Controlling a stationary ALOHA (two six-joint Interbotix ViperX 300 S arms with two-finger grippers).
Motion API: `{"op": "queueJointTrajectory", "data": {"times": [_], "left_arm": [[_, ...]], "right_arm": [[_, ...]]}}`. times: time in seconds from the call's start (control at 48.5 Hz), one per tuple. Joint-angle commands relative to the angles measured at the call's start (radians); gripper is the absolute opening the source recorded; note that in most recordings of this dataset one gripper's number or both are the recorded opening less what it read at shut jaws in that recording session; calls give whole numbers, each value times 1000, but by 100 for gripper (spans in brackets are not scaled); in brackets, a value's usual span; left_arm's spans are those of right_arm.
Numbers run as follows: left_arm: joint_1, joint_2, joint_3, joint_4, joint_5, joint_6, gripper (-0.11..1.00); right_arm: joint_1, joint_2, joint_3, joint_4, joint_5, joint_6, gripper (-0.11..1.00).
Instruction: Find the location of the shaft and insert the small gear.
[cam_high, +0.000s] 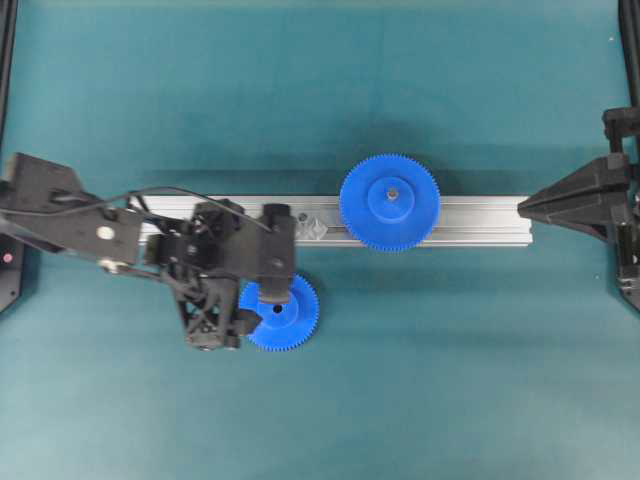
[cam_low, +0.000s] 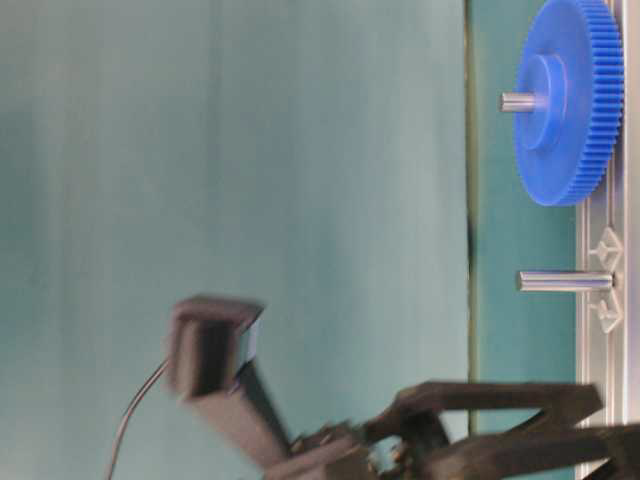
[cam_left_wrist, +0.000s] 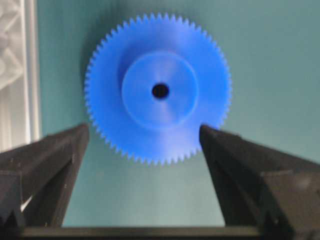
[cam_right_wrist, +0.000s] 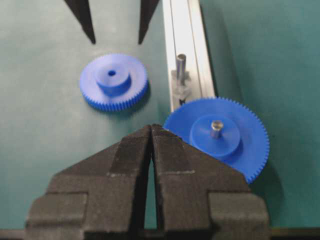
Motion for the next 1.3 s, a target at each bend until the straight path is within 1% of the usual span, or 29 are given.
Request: {"op": "queueJointTrajectory", "data": {"times": [0.0, 0.268, 0.494, 0.68, 1.277], "left_arm": [[-9, 12, -48, 2, -2, 2, 91], [-34, 106, -112, 2, 9, 2, 91], [-38, 140, -146, 3, 67, 3, 91], [-38, 141, -140, 3, 101, 2, 91], [-38, 167, -146, 5, 97, -5, 91]], "right_arm": [[-2, 3, -8, 2, -5, 6, 8], [-2, -5, 2, 2, -5, 6, 8], [-2, -26, 9, 2, -5, 6, 8], [-2, -41, 17, 2, -5, 6, 8], [-2, -43, 25, 5, -5, 8, 8]]}}
